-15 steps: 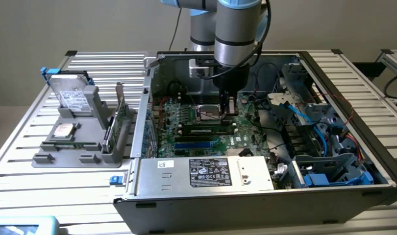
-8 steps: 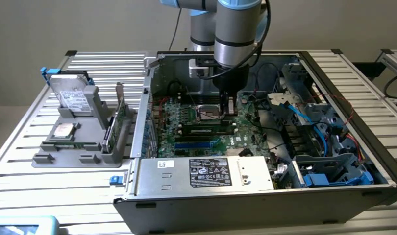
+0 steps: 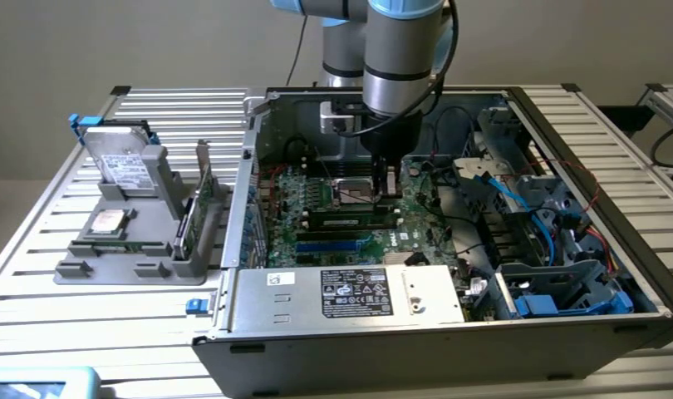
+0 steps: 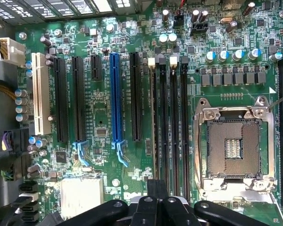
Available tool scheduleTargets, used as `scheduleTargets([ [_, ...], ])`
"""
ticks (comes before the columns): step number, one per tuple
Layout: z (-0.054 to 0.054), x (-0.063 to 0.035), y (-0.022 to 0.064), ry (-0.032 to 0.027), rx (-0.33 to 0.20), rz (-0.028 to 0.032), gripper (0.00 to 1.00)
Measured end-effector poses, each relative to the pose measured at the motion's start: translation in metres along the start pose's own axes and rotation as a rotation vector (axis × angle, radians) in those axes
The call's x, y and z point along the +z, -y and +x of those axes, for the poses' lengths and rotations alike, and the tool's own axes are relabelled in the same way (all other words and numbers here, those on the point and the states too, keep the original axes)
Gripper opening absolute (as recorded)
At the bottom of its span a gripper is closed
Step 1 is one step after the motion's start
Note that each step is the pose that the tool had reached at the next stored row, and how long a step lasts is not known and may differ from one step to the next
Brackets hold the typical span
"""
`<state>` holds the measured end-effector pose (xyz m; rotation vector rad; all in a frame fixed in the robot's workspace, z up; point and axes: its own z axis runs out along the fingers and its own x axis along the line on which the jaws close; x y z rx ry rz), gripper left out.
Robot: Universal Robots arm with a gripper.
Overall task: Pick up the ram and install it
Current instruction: 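Press down the ram until it locks into place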
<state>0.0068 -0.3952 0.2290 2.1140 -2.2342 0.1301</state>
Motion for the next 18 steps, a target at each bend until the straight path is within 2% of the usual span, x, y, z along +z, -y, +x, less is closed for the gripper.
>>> scheduleTargets([
  [10, -0.0002, 0.0017, 0.0, 0.003, 0.0, -0.0002, 0.11],
  [18, -0.0003, 0.0031, -0.0004, 0.0031, 0.0, -0.0002, 0.11],
])
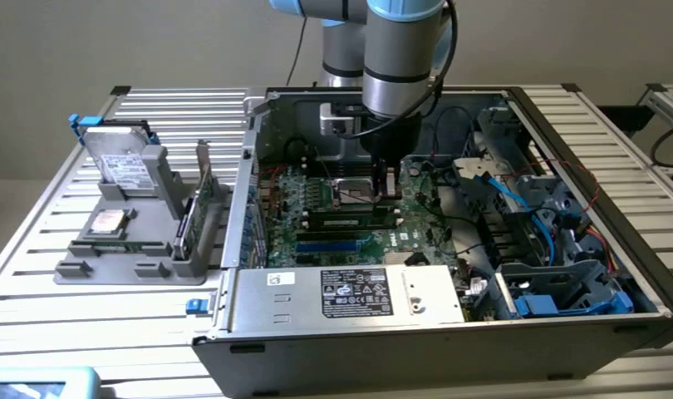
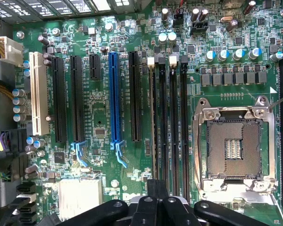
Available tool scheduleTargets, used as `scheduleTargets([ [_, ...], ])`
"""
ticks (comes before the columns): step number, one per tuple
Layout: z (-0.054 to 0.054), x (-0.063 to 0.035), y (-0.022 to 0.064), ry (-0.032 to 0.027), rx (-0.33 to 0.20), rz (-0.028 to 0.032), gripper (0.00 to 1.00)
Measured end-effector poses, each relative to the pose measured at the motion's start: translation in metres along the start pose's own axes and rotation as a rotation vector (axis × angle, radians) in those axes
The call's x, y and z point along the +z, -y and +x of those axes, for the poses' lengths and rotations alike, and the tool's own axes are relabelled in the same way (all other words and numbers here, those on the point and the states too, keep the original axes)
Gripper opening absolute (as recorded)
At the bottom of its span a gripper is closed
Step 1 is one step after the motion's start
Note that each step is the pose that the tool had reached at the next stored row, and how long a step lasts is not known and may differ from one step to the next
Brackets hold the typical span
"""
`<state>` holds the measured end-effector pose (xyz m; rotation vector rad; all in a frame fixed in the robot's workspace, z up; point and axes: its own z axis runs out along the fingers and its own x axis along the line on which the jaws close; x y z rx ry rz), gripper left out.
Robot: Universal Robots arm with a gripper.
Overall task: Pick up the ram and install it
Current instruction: 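Press down the ram until it locks into place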
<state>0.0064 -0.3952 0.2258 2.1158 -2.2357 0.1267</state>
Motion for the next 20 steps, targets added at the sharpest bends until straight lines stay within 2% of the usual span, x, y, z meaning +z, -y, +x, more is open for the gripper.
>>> scheduleTargets([
  [5, 0.0, 0.0011, -0.0006, -0.0001, 0.0, 0.0, 0.11],
  [7, 0.0, -0.0016, -0.0019, 0.002, 0.001, 0.0, 0.11],
  [9, 0.001, -0.0058, -0.0038, 0.0003, 0.0, -0.0001, 0.11],
  [20, 0.002, -0.0075, -0.0305, 0.0025, -0.014, 0.0012, 0.11],
])
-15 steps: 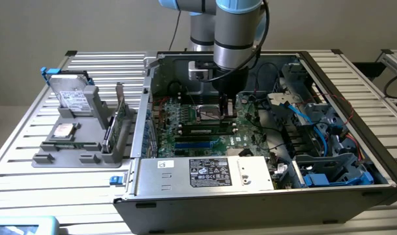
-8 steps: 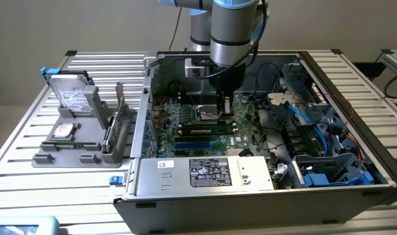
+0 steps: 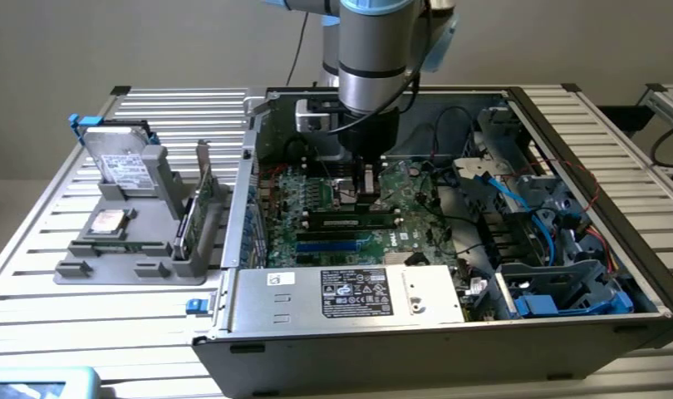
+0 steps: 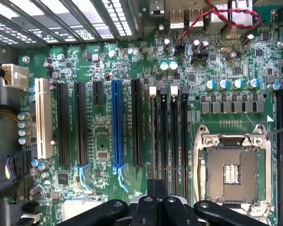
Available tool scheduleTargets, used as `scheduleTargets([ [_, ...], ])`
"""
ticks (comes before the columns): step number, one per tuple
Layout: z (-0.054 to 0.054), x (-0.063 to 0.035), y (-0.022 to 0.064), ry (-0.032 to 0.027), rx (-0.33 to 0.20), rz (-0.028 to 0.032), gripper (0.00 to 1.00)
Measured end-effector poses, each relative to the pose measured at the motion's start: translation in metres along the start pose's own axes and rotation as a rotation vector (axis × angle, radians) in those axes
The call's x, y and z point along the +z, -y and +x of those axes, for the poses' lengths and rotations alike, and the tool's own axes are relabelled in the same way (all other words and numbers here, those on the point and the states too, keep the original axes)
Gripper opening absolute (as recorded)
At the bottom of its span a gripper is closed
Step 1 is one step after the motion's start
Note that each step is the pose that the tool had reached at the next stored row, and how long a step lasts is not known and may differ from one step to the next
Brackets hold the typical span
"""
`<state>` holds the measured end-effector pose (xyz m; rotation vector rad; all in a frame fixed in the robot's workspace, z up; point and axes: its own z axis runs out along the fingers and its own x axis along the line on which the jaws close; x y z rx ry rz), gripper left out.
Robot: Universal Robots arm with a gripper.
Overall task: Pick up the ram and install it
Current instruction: 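Press down the ram until it locks into place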
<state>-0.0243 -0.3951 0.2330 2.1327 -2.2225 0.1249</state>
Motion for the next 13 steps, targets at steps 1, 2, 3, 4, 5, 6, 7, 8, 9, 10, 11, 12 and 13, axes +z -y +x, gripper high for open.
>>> scheduleTargets([
  [1, 0.0, 0.0, -0.0019, 0.0005, -0.004, 0.0005, 0.11],
  [2, 0.0, -0.0001, -0.0038, 0.0009, -0.009, 0.0008, 0.11],
  [3, 0.0, -0.0001, -0.0055, 0.0016, -0.014, 0.0013, 0.11],
  [4, 0.0, -0.0001, -0.0073, 0.0021, -0.018, 0.0018, 0.11],
  [5, 0.0, -0.0001, -0.0091, 0.0025, -0.023, 0.0022, 0.11],
  [6, 0.0, -0.0001, -0.011, 0.0029, -0.027, 0.0026, 0.11],
  [7, 0.001, -0.0001, -0.0131, 0.003, -0.029, 0.0028, 0.11],
  [8, 0.001, -0.0002, -0.0154, 0.0031, -0.032, 0.0031, 0.11],
  [9, 0.001, -0.0002, -0.0177, 0.003, -0.034, 0.0033, 0.11],
  [10, 0.001, -0.0003, -0.0199, 0.0031, -0.038, 0.0037, 0.11],
  [11, 0.001, -0.0003, -0.0214, 0.0031, -0.042, 0.004, 0.11],
  [12, 0.001, -0.0002, -0.0226, 0.0033, -0.047, 0.0045, 0.11],
  [13, 0.001, 0.0, -0.0232, 0.0036, -0.051, 0.0051, 0.11],
])
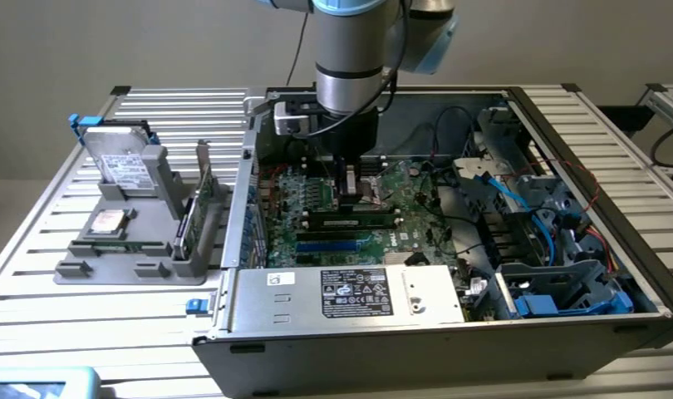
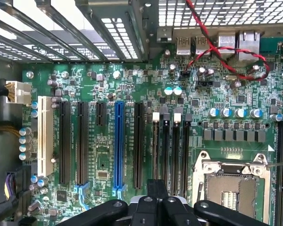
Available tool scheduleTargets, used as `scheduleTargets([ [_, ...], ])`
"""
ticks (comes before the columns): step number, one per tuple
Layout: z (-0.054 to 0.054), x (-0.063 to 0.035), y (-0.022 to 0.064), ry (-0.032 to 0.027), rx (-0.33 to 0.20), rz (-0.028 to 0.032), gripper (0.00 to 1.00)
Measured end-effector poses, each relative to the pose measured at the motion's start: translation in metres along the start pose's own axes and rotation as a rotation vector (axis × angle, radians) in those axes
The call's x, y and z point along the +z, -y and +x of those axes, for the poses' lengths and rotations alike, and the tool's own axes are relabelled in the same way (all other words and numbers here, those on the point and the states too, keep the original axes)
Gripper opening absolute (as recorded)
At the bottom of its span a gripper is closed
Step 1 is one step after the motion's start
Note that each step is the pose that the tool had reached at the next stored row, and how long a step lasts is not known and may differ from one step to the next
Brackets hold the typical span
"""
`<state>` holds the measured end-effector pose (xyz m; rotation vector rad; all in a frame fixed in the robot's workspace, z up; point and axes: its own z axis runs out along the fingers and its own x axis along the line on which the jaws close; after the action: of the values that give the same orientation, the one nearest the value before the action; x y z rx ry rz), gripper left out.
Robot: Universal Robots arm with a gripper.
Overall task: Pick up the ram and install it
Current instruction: 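Press down the ram until it locks into place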
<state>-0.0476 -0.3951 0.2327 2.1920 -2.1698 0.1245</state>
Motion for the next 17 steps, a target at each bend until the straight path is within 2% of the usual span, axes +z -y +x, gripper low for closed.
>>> scheduleTargets([
  [17, -0.0017, 0.006, -0.0021, 0.0, -0.037, 0.0032, 0.11],
])
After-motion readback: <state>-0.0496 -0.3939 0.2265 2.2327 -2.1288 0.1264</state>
